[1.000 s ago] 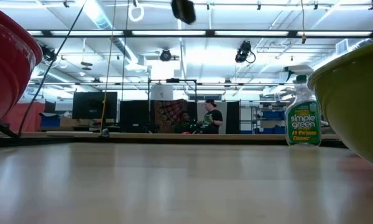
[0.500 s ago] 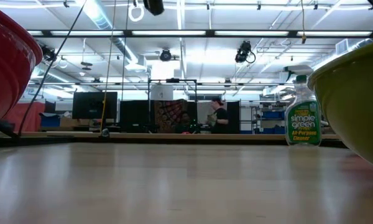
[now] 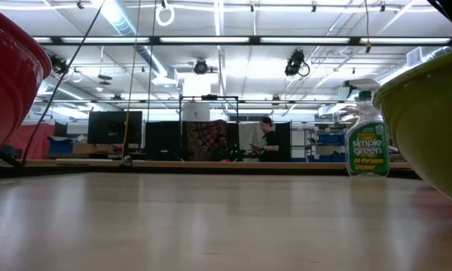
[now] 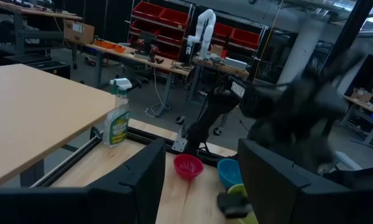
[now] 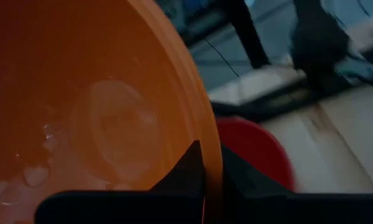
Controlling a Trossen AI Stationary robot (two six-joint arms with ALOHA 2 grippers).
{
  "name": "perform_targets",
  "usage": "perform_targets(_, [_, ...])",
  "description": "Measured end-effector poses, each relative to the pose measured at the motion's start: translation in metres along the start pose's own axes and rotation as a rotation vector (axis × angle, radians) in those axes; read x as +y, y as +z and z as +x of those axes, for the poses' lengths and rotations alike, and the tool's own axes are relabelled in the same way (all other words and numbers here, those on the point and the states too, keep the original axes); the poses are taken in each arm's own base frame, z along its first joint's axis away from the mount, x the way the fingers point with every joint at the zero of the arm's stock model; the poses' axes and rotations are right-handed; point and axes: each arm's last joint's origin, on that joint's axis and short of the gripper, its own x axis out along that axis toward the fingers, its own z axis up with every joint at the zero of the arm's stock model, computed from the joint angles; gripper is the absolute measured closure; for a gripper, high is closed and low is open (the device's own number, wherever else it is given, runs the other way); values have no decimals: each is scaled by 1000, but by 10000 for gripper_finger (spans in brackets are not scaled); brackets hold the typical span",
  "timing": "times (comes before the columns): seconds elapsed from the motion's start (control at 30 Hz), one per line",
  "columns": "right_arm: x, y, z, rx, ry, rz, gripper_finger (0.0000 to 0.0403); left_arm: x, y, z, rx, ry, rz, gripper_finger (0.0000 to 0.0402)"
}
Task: Nest bowls inside each other
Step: Stack the orange bowl on the red bowl
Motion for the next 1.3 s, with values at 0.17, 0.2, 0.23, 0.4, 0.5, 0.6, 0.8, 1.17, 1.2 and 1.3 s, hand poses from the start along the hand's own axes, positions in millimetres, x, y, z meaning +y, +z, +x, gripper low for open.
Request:
perform_targets(0.17, [-19,-23,32,75,-29,-71,376,1,-2,-1,16,4,8,198])
perform_targets(0.2, [-22,-27,40,81,-14,-87,376,1,-2,-1,24,6,10,198])
perform_targets(0.23, [-26,-32,48,89,3,-104,376,1,-3,-1,33,9,14,198])
perform_targets(0.4, [-43,-51,84,56,60,-129,376,2,-6,0,58,15,25,198])
perform_targets(0.5, [-56,-63,99,69,47,-103,376,2,-7,0,64,17,13,198])
perform_targets(0.6, [-67,-74,108,100,8,-94,376,2,-7,0,64,17,6,198])
perform_targets(0.8, [-73,-82,104,185,-109,-87,376,2,-7,0,70,19,7,198])
perform_targets(1.17, [-91,-91,96,347,-236,-2,376,2,-7,0,71,19,8,198])
perform_targets(1.2, [-91,-91,96,347,-236,-2,376,2,-7,0,71,19,8,198])
perform_targets(1.3, [-90,-92,96,358,-217,-26,376,2,-7,0,71,19,8,198])
